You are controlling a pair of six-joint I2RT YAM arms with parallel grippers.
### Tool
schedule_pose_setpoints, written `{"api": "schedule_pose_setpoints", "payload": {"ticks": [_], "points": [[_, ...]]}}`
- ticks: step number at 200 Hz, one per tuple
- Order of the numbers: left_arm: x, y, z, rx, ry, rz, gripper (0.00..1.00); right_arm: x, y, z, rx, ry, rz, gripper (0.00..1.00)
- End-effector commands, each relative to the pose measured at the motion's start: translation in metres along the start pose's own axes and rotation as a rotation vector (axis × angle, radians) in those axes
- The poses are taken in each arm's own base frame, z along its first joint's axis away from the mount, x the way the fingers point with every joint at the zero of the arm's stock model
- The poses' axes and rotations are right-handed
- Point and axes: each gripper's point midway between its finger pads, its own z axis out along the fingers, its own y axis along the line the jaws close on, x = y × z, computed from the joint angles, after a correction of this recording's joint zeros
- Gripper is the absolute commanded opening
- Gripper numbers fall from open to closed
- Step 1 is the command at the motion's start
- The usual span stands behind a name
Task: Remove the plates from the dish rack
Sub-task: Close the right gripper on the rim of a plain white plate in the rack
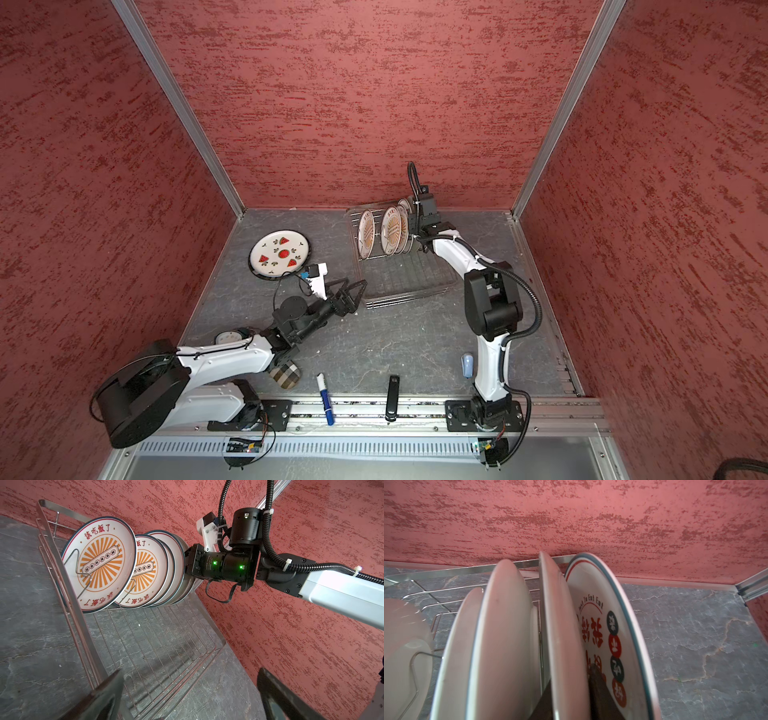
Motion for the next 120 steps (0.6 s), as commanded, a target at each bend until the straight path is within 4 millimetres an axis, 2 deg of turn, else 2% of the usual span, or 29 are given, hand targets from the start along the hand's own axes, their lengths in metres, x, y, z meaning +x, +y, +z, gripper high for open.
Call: {"api": "schedule_pose_setpoints", "payload": {"ticks": [1, 36, 77, 120], "points": [[-0.004, 0.005, -0.004, -0.014, -0.019, -0.007, 0.99, -0.014, 0.003, -0.002, 0.021, -0.043, -0.022, 0.22], [-0.005, 0.01, -0.005, -0.026, -0.024, -0.011, 0.99, -0.025, 0.013, -0.016, 0.046, -0.083, -0.066, 0.14], [-0.007, 0.014, -0.006, -0.033, -0.029, -0.02, 0.99, -0.034, 0.015, -0.03, 0.07, -0.111, -0.069, 0.09], [-0.007, 0.018, -0.008, -0.036, -0.042, -0.032, 0.99, -0.046, 0.016, -0.055, 0.112, -0.17, -0.082, 0.09]]}}
